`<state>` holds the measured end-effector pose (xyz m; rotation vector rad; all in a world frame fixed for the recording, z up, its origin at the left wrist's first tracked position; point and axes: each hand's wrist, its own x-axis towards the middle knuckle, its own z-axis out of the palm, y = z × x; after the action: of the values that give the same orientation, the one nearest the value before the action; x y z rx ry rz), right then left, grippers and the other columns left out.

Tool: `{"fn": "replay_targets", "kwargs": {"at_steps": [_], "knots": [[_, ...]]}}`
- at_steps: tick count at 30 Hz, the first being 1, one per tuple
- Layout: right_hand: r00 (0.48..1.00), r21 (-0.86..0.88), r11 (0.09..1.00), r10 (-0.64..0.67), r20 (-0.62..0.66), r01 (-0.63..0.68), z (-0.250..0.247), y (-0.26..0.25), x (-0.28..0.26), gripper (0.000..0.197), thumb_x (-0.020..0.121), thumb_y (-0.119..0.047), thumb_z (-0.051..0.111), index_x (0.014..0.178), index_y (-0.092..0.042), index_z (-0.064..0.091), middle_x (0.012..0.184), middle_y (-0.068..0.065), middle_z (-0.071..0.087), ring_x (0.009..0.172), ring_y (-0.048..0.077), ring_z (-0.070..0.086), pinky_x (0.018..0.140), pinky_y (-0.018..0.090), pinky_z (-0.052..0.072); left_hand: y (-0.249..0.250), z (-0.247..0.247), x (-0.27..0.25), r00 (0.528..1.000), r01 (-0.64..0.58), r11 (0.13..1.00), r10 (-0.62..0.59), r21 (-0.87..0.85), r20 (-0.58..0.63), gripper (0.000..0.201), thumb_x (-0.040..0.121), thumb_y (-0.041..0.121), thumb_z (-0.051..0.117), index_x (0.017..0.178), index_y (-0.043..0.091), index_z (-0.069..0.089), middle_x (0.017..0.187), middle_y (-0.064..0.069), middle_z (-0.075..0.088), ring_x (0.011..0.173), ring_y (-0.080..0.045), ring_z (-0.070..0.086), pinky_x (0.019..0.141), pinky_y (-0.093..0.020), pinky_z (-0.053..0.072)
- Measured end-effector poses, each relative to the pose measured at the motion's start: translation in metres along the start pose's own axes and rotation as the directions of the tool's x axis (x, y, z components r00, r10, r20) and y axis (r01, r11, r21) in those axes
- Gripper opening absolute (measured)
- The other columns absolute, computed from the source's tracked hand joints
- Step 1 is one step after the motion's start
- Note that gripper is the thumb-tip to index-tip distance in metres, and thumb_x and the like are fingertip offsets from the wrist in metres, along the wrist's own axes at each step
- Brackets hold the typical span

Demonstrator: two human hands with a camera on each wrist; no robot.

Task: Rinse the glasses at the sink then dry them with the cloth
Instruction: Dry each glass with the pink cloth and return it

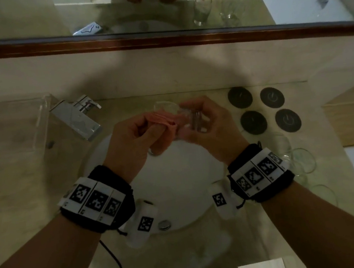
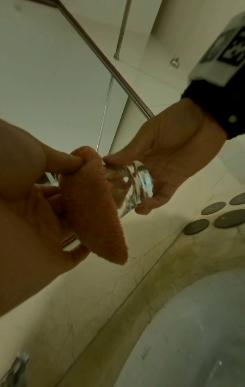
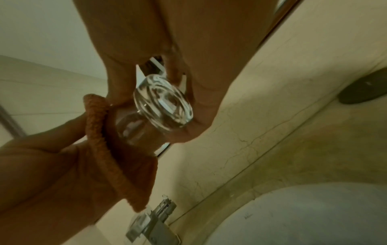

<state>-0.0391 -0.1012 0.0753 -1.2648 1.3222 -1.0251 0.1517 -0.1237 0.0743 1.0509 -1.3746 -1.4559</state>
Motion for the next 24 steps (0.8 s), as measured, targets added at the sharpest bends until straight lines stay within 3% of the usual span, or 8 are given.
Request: {"fn": "replay_targets", "kwargs": {"at_steps": [4,7,9,11,14,18,21,24], "knots": [[0.997,-0.048,0.996,-0.077,-0.030,0.075,0.000,0.004,-0.002,0.060,0.065,-0.007,0.092,0.116,-0.017,0.060,0.107,-0.009,0.067,0.094,0.009,0.070,0.080,0.030,0.062,-0.001,-0.002,-0.001,1.000,0.013,1.000,-0.013,0.003,0.005,0.016,0.089,0.020,0.066,0.099,0.009,0.070,0.069,0.008,0.074,0.060,-0.006,0.066,0.061,-0.024,0.056],[0.993,0.010,0.993,0.117,0.021,-0.117,0.008,0.000,0.001,0.037,0.090,-0.032,0.072,0.121,-0.021,0.054,0.116,-0.001,0.063,0.098,0.020,0.070,0.076,0.036,0.063,0.003,-0.001,-0.003,1.000,-0.002,1.000,0.002,0.010,-0.005,0.021,0.085,0.027,0.061,0.094,0.011,0.071,0.062,0.008,0.071,0.052,-0.005,0.062,0.053,-0.022,0.052],[0.959,0.113,0.953,0.276,0.068,-0.283,0.010,-0.003,0.002,0.032,0.104,-0.038,0.050,0.121,-0.011,0.055,0.106,0.010,0.067,0.083,0.029,0.072,0.064,0.042,0.063,0.004,-0.001,-0.005,1.000,-0.001,1.000,0.001,0.024,-0.009,0.017,0.086,0.027,0.062,0.091,0.014,0.071,0.063,0.009,0.072,0.053,-0.004,0.063,0.054,-0.021,0.052],[0.961,0.095,0.957,0.269,0.067,-0.274,0.012,-0.004,0.003,0.036,0.105,-0.037,0.045,0.116,-0.004,0.056,0.093,0.015,0.068,0.069,0.030,0.068,0.057,0.039,0.059,0.001,-0.002,-0.005,1.000,0.003,0.999,-0.002,0.033,-0.011,0.012,0.092,0.021,0.062,0.091,0.015,0.072,0.064,0.009,0.072,0.055,-0.005,0.063,0.057,-0.022,0.053],[0.995,-0.009,0.996,0.092,0.043,-0.091,0.010,0.000,0.000,0.018,0.093,-0.024,0.069,0.108,-0.025,0.059,0.105,-0.001,0.066,0.082,0.020,0.072,0.067,0.034,0.061,-0.003,-0.006,-0.003,0.999,0.033,0.999,-0.032,0.035,-0.025,0.021,0.091,0.022,0.058,0.095,0.008,0.073,0.062,0.002,0.071,0.054,-0.018,0.061,0.057,-0.032,0.053],[0.999,-0.053,0.998,-0.032,0.006,0.032,0.005,0.003,-0.004,0.062,0.064,-0.003,0.092,0.112,-0.025,0.060,0.111,-0.005,0.066,0.093,0.016,0.071,0.078,0.029,0.062,-0.001,-0.006,-0.004,0.999,0.027,0.999,-0.027,0.018,-0.039,0.027,0.091,0.029,0.060,0.097,0.006,0.074,0.065,-0.011,0.071,0.053,-0.028,0.061,0.055,-0.040,0.053],[0.994,0.036,0.994,0.105,-0.005,-0.105,0.010,0.000,-0.002,0.049,0.082,-0.014,0.081,0.124,-0.020,0.057,0.123,0.004,0.063,0.093,0.014,0.072,0.075,0.026,0.061,0.003,-0.003,-0.005,0.999,-0.021,1.000,0.022,0.023,-0.028,0.024,0.090,0.028,0.058,0.093,0.009,0.074,0.063,-0.018,0.068,0.049,-0.028,0.058,0.049,-0.035,0.049],[0.936,0.198,0.915,0.341,0.084,-0.351,0.014,-0.007,0.000,0.049,0.097,-0.046,0.052,0.126,-0.007,0.056,0.109,0.025,0.068,0.072,0.027,0.073,0.057,0.034,0.060,0.006,-0.001,-0.007,1.000,-0.017,0.999,0.018,0.043,-0.023,0.020,0.087,0.028,0.059,0.089,0.013,0.072,0.060,0.004,0.071,0.051,-0.009,0.063,0.054,-0.025,0.052]]}}
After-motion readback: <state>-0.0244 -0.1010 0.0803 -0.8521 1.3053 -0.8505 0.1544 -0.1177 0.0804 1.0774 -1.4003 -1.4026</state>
